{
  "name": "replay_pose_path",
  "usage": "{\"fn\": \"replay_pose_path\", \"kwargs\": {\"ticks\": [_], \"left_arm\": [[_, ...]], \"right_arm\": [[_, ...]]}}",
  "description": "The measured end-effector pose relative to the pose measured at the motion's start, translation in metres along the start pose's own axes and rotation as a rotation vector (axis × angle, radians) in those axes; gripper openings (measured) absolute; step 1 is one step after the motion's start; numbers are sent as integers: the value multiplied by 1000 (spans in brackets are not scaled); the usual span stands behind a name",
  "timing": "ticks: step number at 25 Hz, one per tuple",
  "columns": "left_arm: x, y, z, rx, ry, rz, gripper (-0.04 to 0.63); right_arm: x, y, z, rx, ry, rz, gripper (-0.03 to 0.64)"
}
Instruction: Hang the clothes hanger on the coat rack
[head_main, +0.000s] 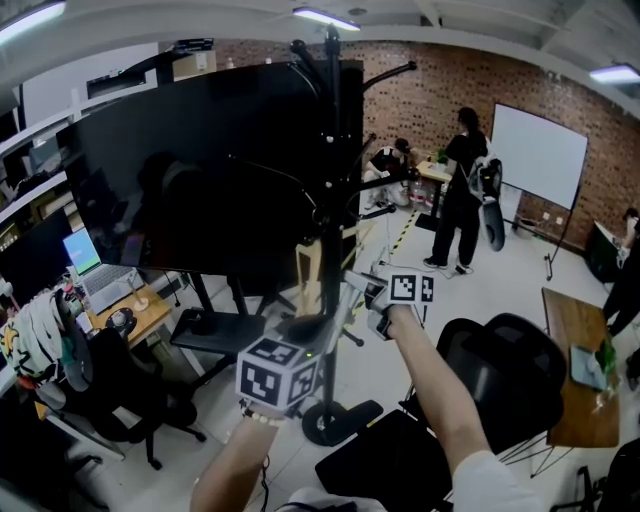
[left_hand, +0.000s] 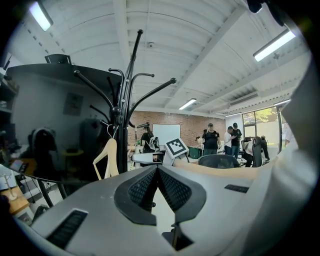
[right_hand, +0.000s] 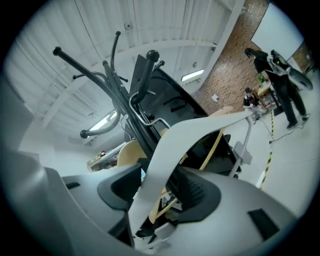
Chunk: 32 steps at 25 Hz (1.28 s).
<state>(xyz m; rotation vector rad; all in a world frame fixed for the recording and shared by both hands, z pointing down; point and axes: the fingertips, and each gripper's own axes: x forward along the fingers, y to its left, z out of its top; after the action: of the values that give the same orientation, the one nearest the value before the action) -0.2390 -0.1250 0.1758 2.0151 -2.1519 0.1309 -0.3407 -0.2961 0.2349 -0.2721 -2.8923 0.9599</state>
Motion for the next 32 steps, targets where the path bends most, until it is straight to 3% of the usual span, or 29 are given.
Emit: {"fn": "replay_pose_path", "kwargs": {"ticks": [2,14,23,24,29,32], "left_arm": [[-3,1,-2,-10,-4,1,-8],[-27,-8,-17,-58,-28,-12,-8],[-63,-20,-39,-78,-87,-27,-8],[-68,-20,-41,-81,-95,-26,-9],[-93,-27,-64,-115,-129,-18,-9],[-107,-30,-79,-135,-135,-16,-9]], "right_arm": [[-3,0,0,-9,-11,-31,267],[-33,27,-13,-81,-46,-108,268],[-86,87,-25,-224,-163,-213,259],[-93,97,-26,-239,-185,-220,239],[-133,142,-53,-288,-258,-300,7],[-147,164,-80,-338,-252,-332,6]]}}
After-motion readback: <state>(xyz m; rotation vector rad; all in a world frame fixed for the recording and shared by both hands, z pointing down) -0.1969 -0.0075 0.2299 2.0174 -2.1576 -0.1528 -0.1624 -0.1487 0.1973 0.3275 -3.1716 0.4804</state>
